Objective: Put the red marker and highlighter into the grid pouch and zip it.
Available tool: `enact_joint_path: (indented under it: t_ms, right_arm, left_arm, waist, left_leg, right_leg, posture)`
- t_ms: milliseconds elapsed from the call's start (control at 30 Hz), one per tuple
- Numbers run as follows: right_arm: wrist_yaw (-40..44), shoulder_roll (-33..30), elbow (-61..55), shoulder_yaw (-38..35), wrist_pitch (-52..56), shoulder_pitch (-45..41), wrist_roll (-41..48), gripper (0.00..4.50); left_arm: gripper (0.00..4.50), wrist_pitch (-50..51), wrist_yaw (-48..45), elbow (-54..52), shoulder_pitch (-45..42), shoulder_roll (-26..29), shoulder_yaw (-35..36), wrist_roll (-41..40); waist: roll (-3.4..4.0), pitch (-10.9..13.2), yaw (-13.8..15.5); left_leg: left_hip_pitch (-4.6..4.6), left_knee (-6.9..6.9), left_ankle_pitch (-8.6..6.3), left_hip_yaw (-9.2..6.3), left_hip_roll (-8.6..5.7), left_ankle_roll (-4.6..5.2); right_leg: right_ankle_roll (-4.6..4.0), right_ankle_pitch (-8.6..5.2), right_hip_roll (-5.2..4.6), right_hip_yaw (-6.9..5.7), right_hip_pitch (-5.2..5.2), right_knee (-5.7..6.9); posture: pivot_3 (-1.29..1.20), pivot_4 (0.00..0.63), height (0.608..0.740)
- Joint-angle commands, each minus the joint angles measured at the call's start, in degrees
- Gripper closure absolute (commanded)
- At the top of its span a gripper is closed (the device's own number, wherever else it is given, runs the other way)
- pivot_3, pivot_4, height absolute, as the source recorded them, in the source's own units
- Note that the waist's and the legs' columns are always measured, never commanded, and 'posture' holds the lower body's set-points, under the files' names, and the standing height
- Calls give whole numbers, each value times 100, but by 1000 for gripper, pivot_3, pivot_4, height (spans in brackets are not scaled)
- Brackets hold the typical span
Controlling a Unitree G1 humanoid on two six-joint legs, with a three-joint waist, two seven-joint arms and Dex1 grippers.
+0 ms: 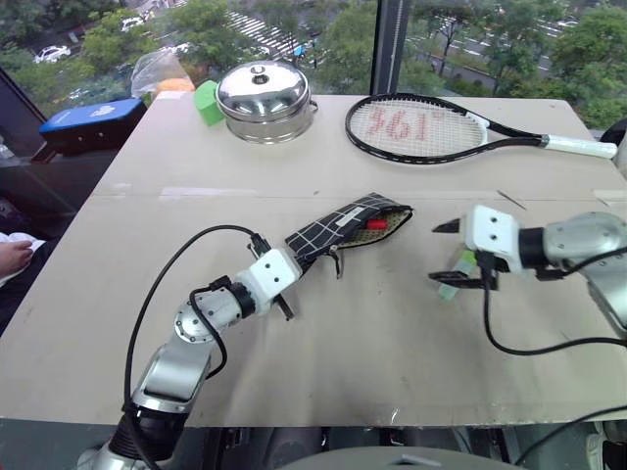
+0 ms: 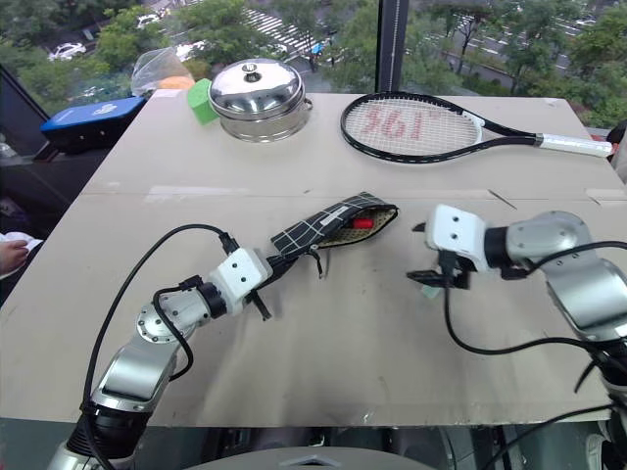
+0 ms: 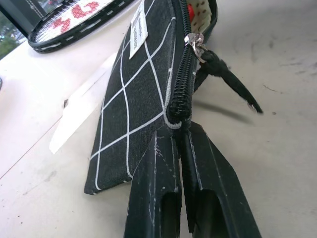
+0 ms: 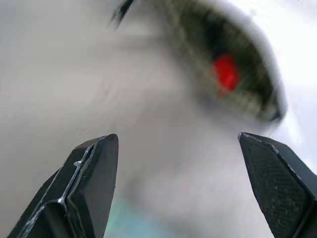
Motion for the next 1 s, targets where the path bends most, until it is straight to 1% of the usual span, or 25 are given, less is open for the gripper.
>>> enact_joint_path:
  t_ms: [33, 100, 200, 300, 367, 467, 500, 533, 600, 633, 667, 733, 767, 833, 867, 933, 1000]
  right_arm:
    - [521, -278, 864, 246, -1561, -162, -651, 592]
    - [609, -159, 1677, 563, -2447, -493, -1116, 592]
    - [734, 246, 2988, 1104, -3615, -1232, -1751, 592]
    - [939, 640, 4014, 1498, -4334, -1804, -2081, 592]
    - [1162, 873, 4653, 1718, -4666, -2113, -2216, 592]
    - [1454, 1114, 5269, 1871, -4905, -2394, -2267, 1366]
    - [1632, 1152, 5340, 1873, -4817, -2445, -2201, 1753]
    - [1796, 1190, 5330, 1810, -4665, -2463, -2050, 2299]
    - [2048, 1228, 5068, 1583, -4149, -2396, -1656, 3217]
    - [2083, 1219, 4866, 1462, -3899, -2331, -1488, 3535]
    - [2021, 1192, 4539, 1299, -3492, -2215, -1319, 3755]
    - [1760, 1158, 3820, 995, -2680, -1960, -1074, 3755]
    - [1490, 1180, 3264, 787, -2066, -1778, -935, 3755]
    - [705, 1356, 1947, 385, -775, -1367, -818, 3755]
    - [295, 1498, 1412, 275, -195, -1211, -864, 3755]
    - [-298, 1754, 682, 249, 778, -1075, -1032, 3755]
    - [-697, 1952, 248, 344, 1526, -1098, -1167, 3755]
  left_arm:
    - [4500, -154, -50, -88, -64, 56, 84, -104]
    - [4500, -145, -54, -136, -40, 71, 85, -112]
    - [4500, -117, -49, -251, 40, 105, 110, -115]
    - [4500, -100, -35, -372, 142, 127, 122, -96]
    - [4500, -80, -20, -447, 197, 132, 130, -81]
    - [4500, -32, 10, -565, 270, 126, 137, -64]
    - [4500, -14, 26, -611, 303, 122, 141, -56]
    - [4500, 8, 47, -656, 335, 116, 146, -48]
    - [4500, 44, 88, -716, 381, 104, 155, -41]
    - [4500, 57, 102, -732, 393, 100, 155, -40]
    - [4500, 73, 117, -749, 406, 91, 150, -40]
    - [4500, 99, 138, -775, 429, 79, 150, -50]
    - [4500, 119, 150, -765, 416, 65, 142, -57]
    - [4500, 166, 163, -730, 357, 25, 112, -76]
    - [4500, 178, 160, -711, 325, 8, 89, -82]
    - [4500, 181, 127, -688, 264, -10, 32, -93]
    - [4500, 171, 87, -669, 201, -17, -23, -98]
  waist:
    - [0, 1, -18]
    - [0, 2, -42]
    - [-1, 5, -83]
    - [-4, 10, -99]
    - [-13, 6, -102]
    - [-37, 0, -118]
    - [-43, 2, -125]
    - [-43, 3, -124]
    - [-41, 8, -121]
    - [-36, 11, -114]
    - [-30, 15, -108]
    - [-19, 21, -85]
    - [-16, 23, -76]
    - [-8, 21, -59]
    - [-4, 19, -58]
    - [-3, 17, -71]
    - [-3, 17, -70]
  left_leg:
    - [2, 2, 0, 2, 1, 0]
    - [6, 6, 1, 6, 0, 0]
    - [5, 6, 2, 15, -1, -1]
    - [8, 5, 4, 20, -3, -4]
    - [11, 4, 17, 21, -1, -27]
    - [16, 4, 17, 23, 8, -27]
    - [23, 5, 16, 26, 12, -25]
    - [39, 6, 4, 34, 14, -4]
    - [64, 5, 1, 43, 15, -1]
    - [74, 4, 0, 45, 16, 0]
    - [79, 5, 0, 44, 18, -1]
    - [76, -1, 0, 37, 23, -3]
    - [74, -3, 0, 35, 25, -4]
    - [55, -14, 2, 28, 26, -10]
    - [45, -15, 16, 24, 26, -33]
    - [4, -15, 22, 18, 27, -44]
    - [3, -15, 23, 18, 23, -44]
  right_leg:
    - [1, 0, 3, 3, 0, 1]
    - [2, -1, 7, 8, 0, 3]
    - [0, 0, 12, 19, -2, 6]
    - [2, 1, 21, 29, -3, 9]
    - [22, 12, 24, 30, -1, 10]
    - [20, 11, 23, 33, 3, 8]
    - [9, 5, 22, 36, 9, 7]
    - [-2, 1, 19, 43, 22, 7]
    - [-5, 2, 10, 52, 37, 8]
    - [-6, 3, 7, 54, 45, 9]
    - [-10, 5, -2, 53, 49, 13]
    - [-17, 8, -28, 49, 46, 14]
    - [-17, 8, -31, 50, 43, 14]
    - [-17, 9, -39, 50, 25, 16]
    - [-17, 9, -41, 46, 19, 17]
    - [-17, 10, -40, 42, -15, 18]
    - [-17, 10, -40, 40, -15, 17]
  posture:
    - [0, 150, 740]
    - [0, 150, 740]
    - [0, 150, 740]
    - [0, 150, 740]
    - [0, 150, 740]
    - [0, 150, 740]
    - [0, 150, 740]
    - [0, 150, 740]
    - [0, 150, 740]
    - [0, 150, 740]
    - [0, 150, 740]
    - [0, 150, 740]
    - [0, 150, 740]
    - [0, 150, 740]
    - [0, 150, 740]
    - [0, 150, 740]
    - [0, 150, 740]
